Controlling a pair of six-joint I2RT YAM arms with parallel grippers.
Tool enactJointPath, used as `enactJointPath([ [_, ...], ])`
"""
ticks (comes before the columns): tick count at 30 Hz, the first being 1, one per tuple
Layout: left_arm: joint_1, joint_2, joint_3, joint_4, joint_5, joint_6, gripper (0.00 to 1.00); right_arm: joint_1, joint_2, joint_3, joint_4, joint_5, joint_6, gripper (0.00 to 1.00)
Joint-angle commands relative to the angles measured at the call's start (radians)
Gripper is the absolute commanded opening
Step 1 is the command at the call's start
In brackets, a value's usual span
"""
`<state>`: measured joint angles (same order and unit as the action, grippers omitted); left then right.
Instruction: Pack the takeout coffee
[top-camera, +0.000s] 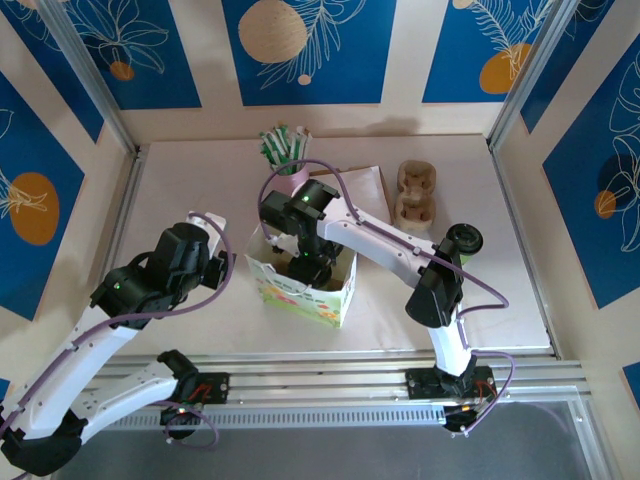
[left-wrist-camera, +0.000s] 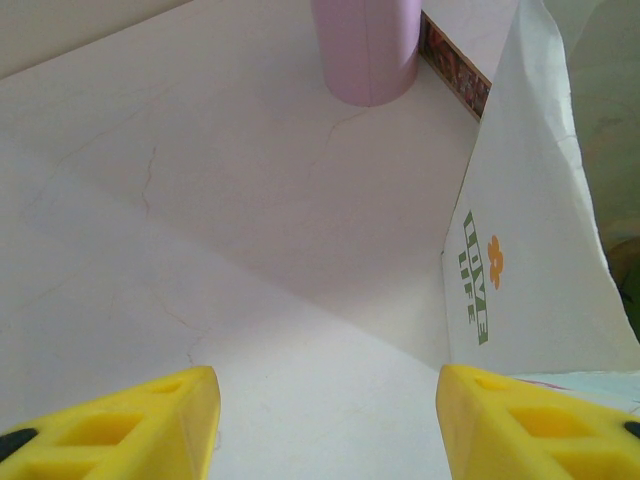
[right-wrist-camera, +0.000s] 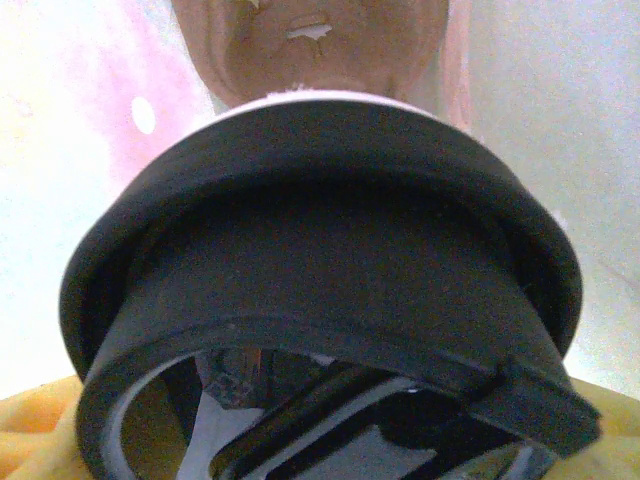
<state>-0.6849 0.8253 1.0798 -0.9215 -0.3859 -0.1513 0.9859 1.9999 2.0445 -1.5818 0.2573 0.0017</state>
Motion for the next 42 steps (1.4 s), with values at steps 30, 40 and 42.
enactJointPath([
  [30, 0.004, 0.001, 0.003, -0.026, -0.012, 0.005, 0.59, -0.018, -0.127, -0.125, 0.042, 0.012, 0.041, 0.73],
  [40, 0.004, 0.006, 0.009, -0.031, -0.018, 0.005, 0.59, -0.033, -0.160, -0.176, 0.054, 0.002, 0.035, 0.73],
  [42, 0.004, 0.008, 0.011, -0.031, -0.018, 0.006, 0.59, -0.038, -0.166, -0.184, 0.058, 0.003, 0.033, 0.73],
])
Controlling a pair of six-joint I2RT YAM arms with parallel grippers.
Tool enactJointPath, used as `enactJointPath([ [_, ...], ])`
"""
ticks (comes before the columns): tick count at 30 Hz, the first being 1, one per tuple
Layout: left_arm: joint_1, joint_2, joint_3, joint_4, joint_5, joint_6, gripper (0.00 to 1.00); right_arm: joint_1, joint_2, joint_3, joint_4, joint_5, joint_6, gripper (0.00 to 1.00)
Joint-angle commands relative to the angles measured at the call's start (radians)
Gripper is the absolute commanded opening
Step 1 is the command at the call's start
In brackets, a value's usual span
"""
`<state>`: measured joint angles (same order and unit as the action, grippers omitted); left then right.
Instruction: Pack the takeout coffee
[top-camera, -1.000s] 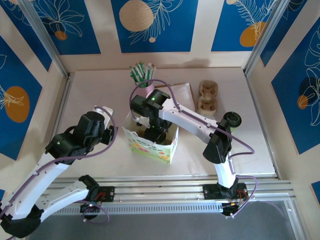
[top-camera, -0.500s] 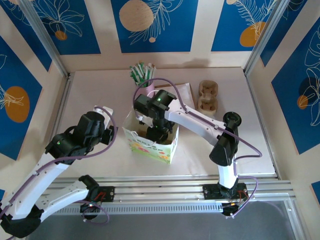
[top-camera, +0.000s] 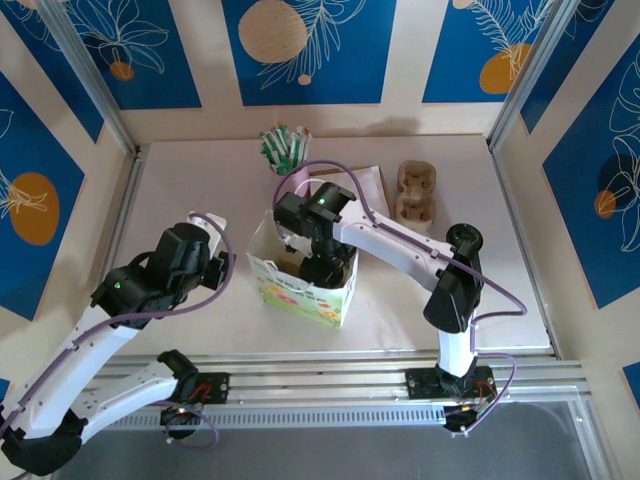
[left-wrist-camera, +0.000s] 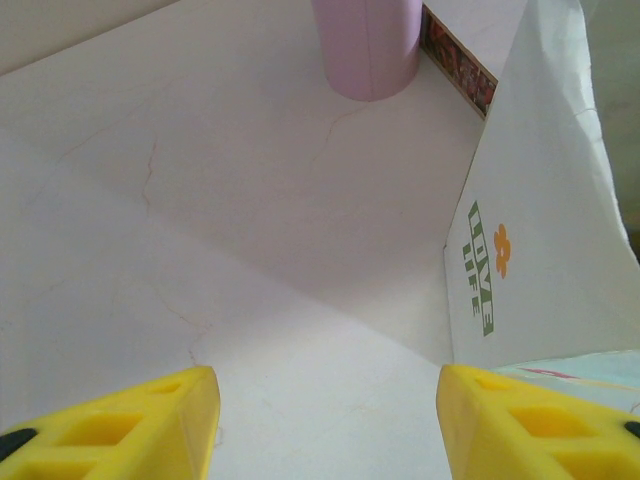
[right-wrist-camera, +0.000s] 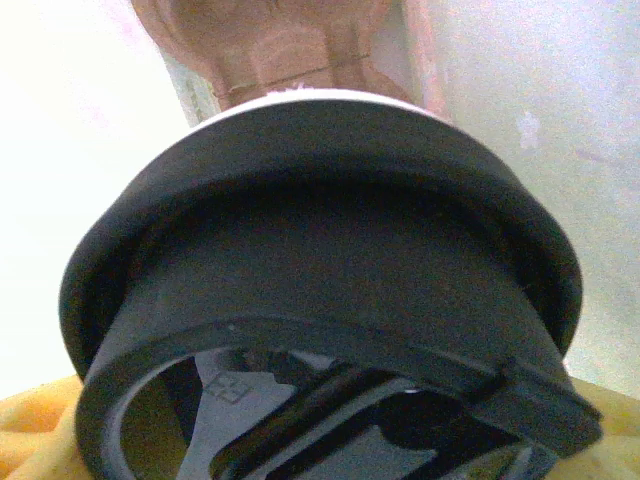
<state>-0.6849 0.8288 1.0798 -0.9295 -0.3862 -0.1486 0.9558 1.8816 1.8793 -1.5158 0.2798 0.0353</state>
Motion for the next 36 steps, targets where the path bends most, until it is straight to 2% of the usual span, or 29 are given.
enactJointPath([
  [1, 0.004, 0.004, 0.009, -0.023, -0.018, 0.003, 0.59, -0.010, -0.051, -0.023, -0.005, -0.021, -0.002, 0.73],
  [36, 0.004, 0.009, 0.018, -0.031, -0.020, 0.006, 0.59, -0.036, -0.056, -0.204, 0.123, -0.057, -0.002, 0.73],
])
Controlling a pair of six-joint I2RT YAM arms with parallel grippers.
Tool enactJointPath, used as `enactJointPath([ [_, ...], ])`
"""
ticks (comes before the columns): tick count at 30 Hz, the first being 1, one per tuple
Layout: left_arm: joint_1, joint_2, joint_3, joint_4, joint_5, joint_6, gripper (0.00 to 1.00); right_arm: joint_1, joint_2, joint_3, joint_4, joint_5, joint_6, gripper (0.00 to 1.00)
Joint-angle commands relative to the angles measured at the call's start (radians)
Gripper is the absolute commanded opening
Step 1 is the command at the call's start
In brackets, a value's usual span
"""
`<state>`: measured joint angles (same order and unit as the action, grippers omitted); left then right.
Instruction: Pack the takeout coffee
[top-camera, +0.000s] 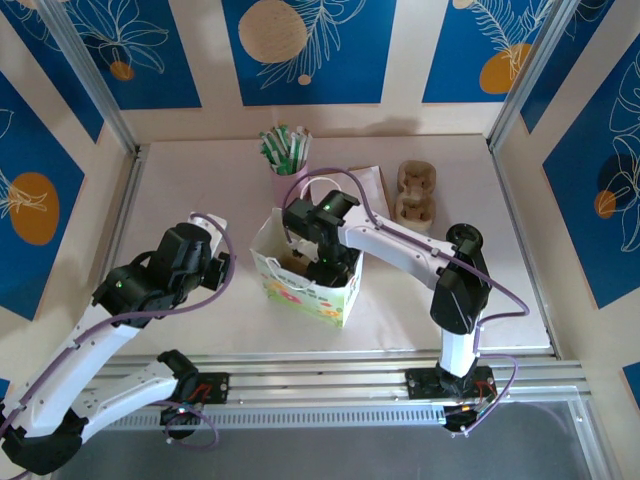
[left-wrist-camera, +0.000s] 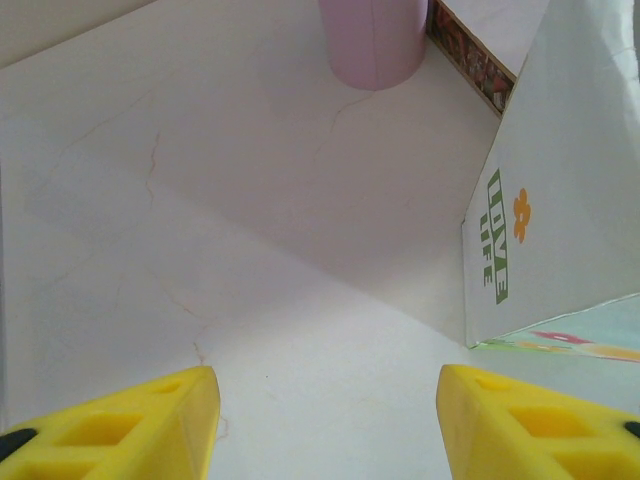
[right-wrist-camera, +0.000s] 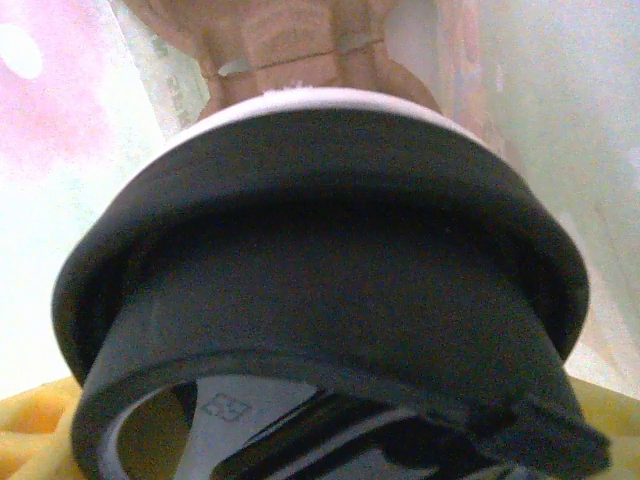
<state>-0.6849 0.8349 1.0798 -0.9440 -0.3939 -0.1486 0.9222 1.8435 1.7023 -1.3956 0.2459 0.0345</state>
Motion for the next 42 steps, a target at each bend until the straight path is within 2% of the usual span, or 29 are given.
enactJointPath([
  [1, 0.004, 0.002, 0.018, -0.016, -0.013, 0.006, 0.59, -0.003, -0.017, -0.035, 0.007, -0.024, 0.001, 0.73],
  [42, 0.004, 0.009, 0.011, -0.016, -0.009, 0.001, 0.59, 0.004, 0.035, -0.190, 0.104, -0.033, 0.033, 0.75],
])
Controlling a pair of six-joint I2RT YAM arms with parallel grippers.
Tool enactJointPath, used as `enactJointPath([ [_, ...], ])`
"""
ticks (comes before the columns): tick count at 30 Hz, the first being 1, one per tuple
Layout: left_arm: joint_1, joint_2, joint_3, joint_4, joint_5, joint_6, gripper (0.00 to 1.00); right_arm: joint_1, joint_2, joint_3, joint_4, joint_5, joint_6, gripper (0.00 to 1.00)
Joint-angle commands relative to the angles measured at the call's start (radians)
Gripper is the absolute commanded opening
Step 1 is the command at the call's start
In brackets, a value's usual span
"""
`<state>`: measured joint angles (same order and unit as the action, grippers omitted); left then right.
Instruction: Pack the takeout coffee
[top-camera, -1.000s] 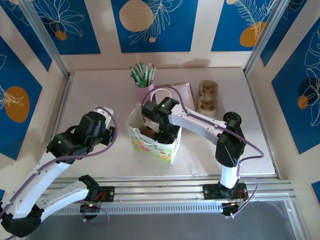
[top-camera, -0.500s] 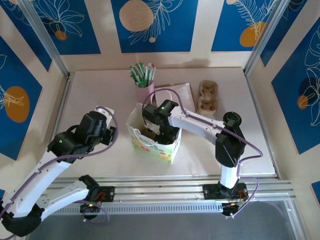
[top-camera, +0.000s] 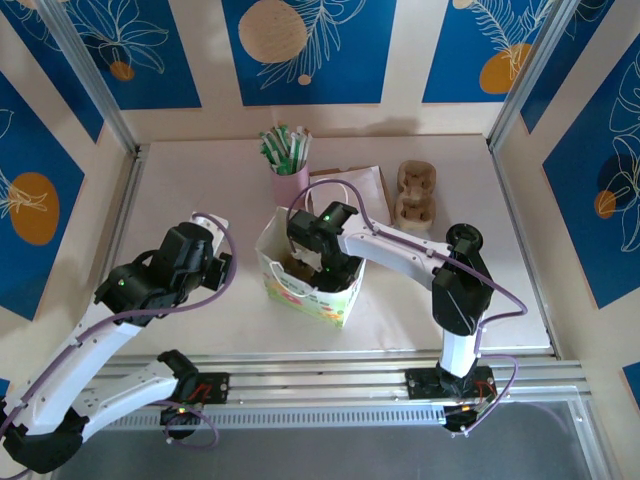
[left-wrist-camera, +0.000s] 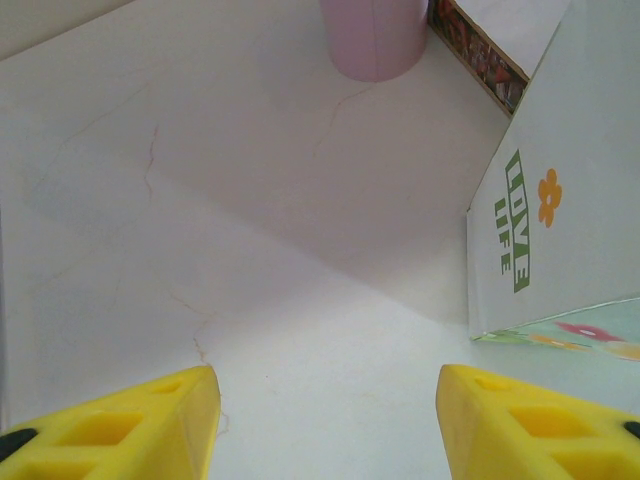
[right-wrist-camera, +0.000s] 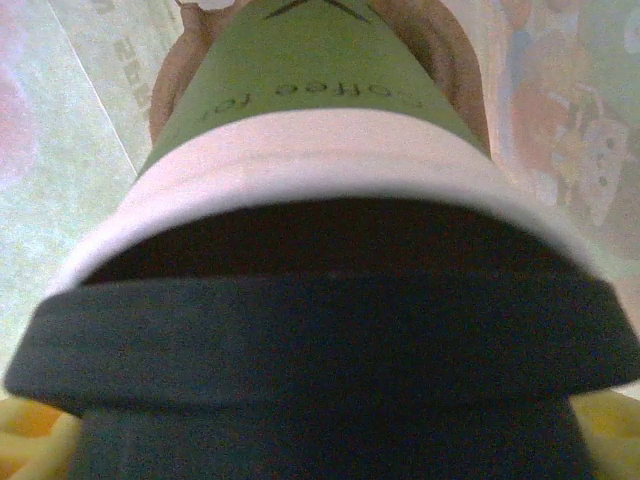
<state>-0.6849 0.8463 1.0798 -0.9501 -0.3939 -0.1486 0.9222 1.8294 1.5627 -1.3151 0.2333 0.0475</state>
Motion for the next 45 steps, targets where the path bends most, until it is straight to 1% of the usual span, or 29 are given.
enactJointPath([
  [1, 0.005, -0.003, 0.010, -0.009, -0.008, 0.002, 0.59, 0.006, 0.050, -0.051, 0.024, -0.020, 0.020, 0.75],
  [13, 0.005, -0.001, 0.007, -0.007, -0.005, 0.000, 0.59, 0.011, 0.049, -0.028, 0.013, -0.010, 0.023, 0.79],
  [23, 0.004, 0.004, 0.015, -0.010, -0.003, 0.001, 0.59, 0.020, 0.041, 0.047, -0.025, 0.012, 0.025, 0.84],
  [35, 0.005, 0.011, 0.026, -0.013, 0.001, 0.001, 0.59, 0.027, 0.029, 0.078, -0.043, 0.024, 0.023, 0.92],
  [45, 0.005, 0.017, 0.028, -0.016, 0.004, 0.000, 0.59, 0.033, 0.020, 0.133, -0.071, 0.036, 0.018, 0.97],
])
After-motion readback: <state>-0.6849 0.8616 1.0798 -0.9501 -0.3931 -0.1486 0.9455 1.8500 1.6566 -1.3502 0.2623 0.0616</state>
